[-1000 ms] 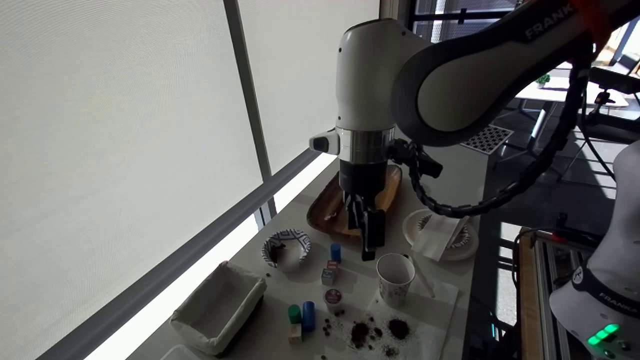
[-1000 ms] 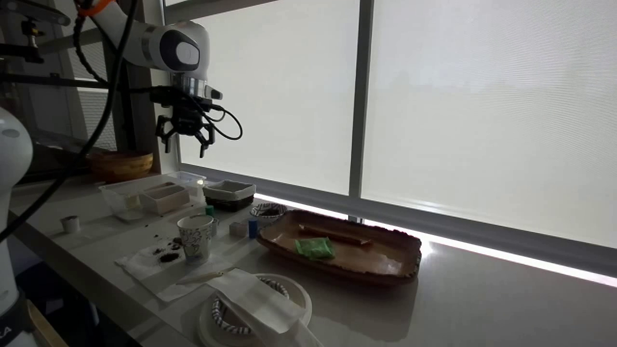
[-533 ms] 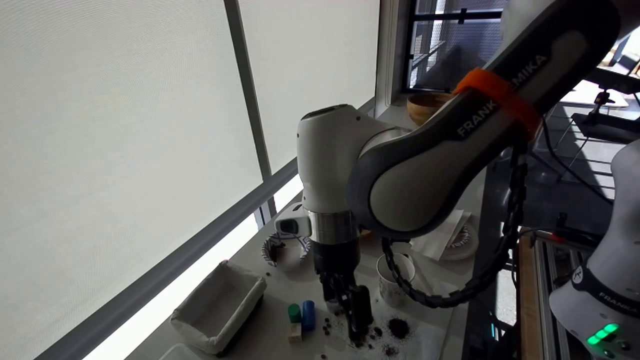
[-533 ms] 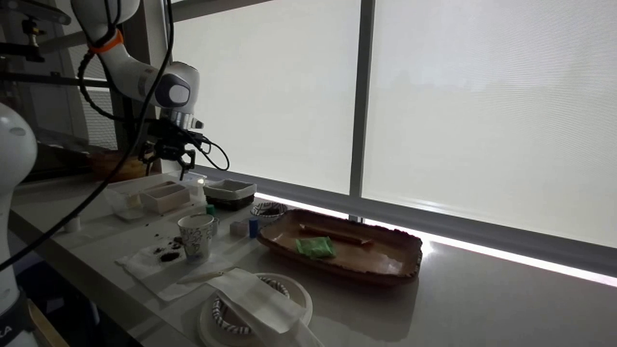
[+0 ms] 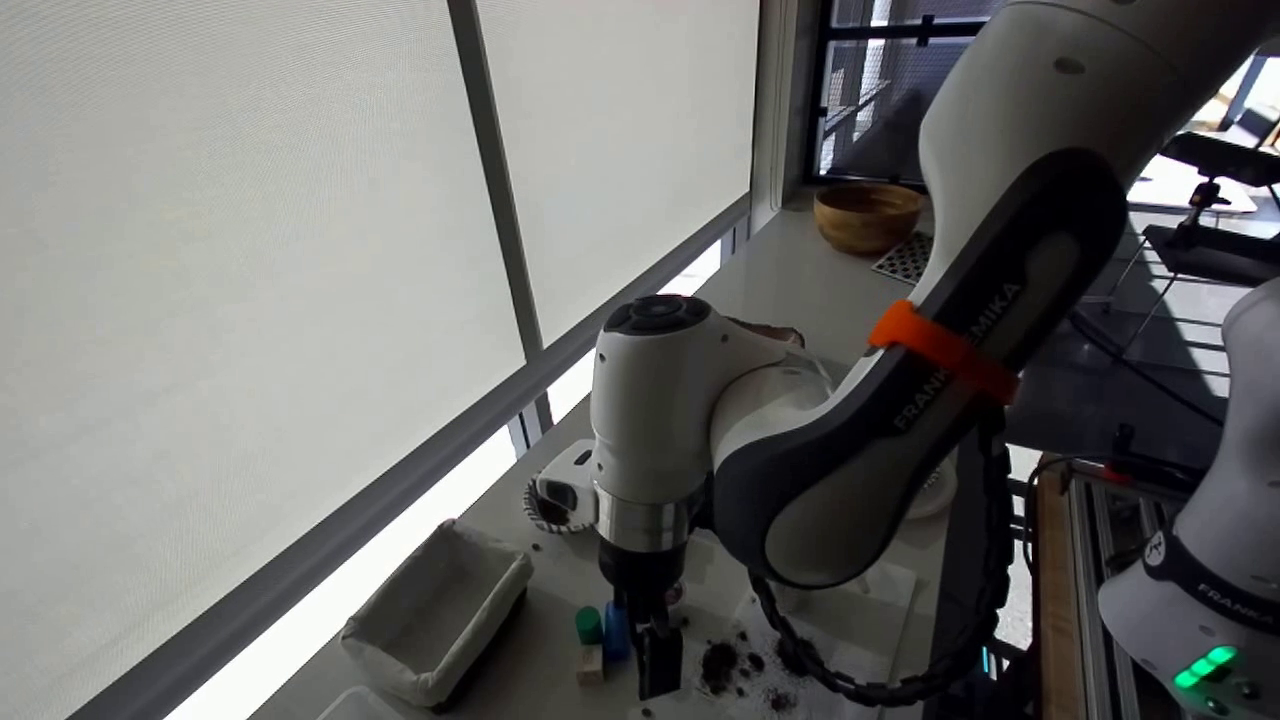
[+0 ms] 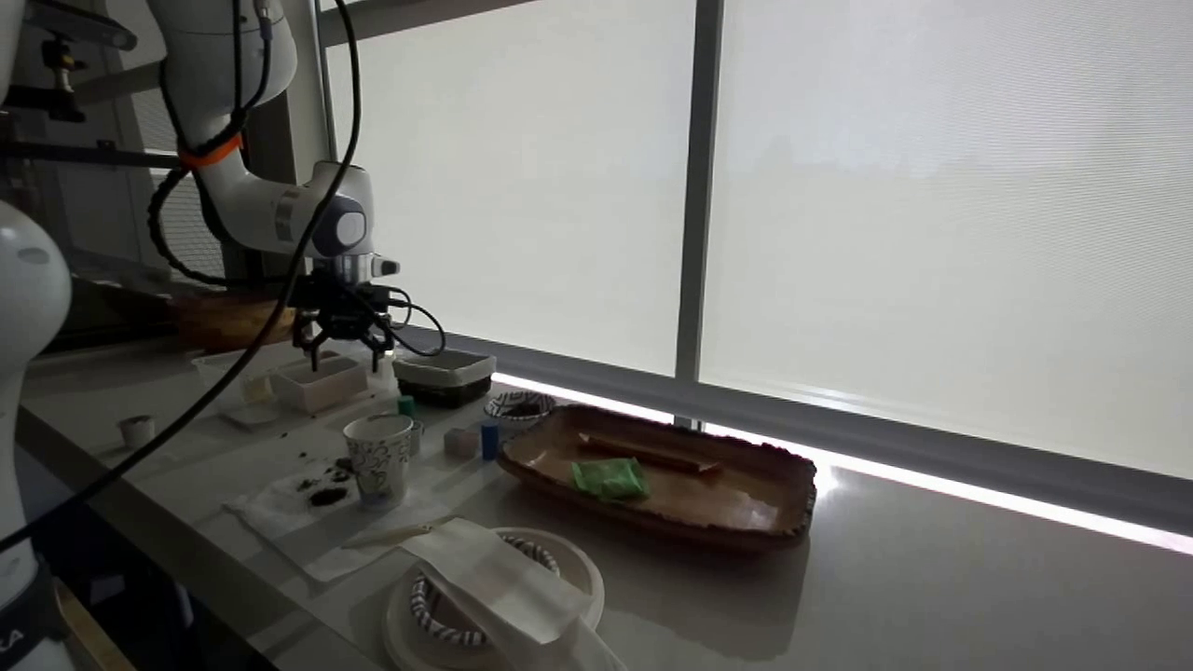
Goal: Put some of the objects on the serviette in the white cup
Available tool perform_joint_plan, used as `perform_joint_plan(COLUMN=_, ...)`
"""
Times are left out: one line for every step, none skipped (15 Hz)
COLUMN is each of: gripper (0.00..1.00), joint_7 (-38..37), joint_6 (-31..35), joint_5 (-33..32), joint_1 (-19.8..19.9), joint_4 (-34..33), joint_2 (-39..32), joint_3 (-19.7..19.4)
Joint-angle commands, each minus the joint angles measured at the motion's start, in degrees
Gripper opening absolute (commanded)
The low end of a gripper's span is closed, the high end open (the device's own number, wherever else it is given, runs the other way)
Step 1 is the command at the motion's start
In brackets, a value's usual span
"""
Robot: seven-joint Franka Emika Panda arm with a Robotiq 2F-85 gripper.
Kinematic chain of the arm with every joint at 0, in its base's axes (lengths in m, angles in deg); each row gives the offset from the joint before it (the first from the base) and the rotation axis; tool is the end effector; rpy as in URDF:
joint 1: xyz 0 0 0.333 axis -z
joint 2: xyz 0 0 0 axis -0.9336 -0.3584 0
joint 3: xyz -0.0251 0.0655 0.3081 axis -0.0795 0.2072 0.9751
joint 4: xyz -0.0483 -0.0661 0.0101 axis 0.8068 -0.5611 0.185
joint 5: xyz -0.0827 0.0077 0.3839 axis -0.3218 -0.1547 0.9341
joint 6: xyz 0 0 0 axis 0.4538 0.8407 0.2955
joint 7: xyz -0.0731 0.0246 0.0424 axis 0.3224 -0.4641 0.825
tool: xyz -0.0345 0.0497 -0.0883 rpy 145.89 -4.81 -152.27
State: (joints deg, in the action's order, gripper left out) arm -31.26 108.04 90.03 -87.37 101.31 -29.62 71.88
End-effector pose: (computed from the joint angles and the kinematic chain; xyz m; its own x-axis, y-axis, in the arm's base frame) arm 0.4723 0.3132 0.2630 0.6511 0.7429 0.1556 0.7569 -0.6507 -0.0609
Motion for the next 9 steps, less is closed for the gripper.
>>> perform_joint_plan(gripper=1.0, joint_7=-1.09, joint_6=1.07, joint_5=-0.37, joint_1=1.91, joint_4=-0.01, joint_2=-0.77, joint_3=1.84)
perform_joint_plan(gripper=1.0, joint_7=-1.1, joint_6=1.74, joint_5=0.02, joint_1=2.36, joint_4=-0.01, joint_2=-1.38, joint_3=2.19)
perform_joint_plan(gripper=1.0, joint_7=-1.11, joint_6=2.15, joint_5=0.15, joint_1=2.69, joint_4=-0.02, joint_2=-1.76, joint_3=2.41)
perform_joint_plan(gripper=1.0, joint_7=-1.11, joint_6=2.22, joint_5=0.23, joint_1=2.89, joint_4=-0.02, joint_2=-1.91, joint_3=2.52)
perform_joint_plan(gripper=1.0, joint_7=-1.12, joint_6=2.22, joint_5=0.3, joint_1=2.96, joint_4=-0.03, joint_2=-1.91, joint_3=2.55)
perform_joint_plan(gripper=1.0, joint_7=-1.13, joint_6=2.22, joint_5=0.35, joint_1=2.98, joint_4=-0.06, joint_2=-1.91, joint_3=2.59)
perform_joint_plan(gripper=1.0, joint_7=-1.15, joint_6=2.22, joint_5=0.39, joint_1=2.98, joint_4=-0.06, joint_2=-1.91, joint_3=2.63)
perform_joint_plan(gripper=1.0, joint_7=-7.82, joint_6=1.32, joint_5=-3.59, joint_1=0.85, joint_4=0.48, joint_2=-2.13, joint_3=-0.96)
perform_joint_plan(gripper=1.0, joint_7=-7.73, joint_6=2.62, joint_5=-2.85, joint_1=1.64, joint_4=0.86, joint_2=-2.55, joint_3=-0.49)
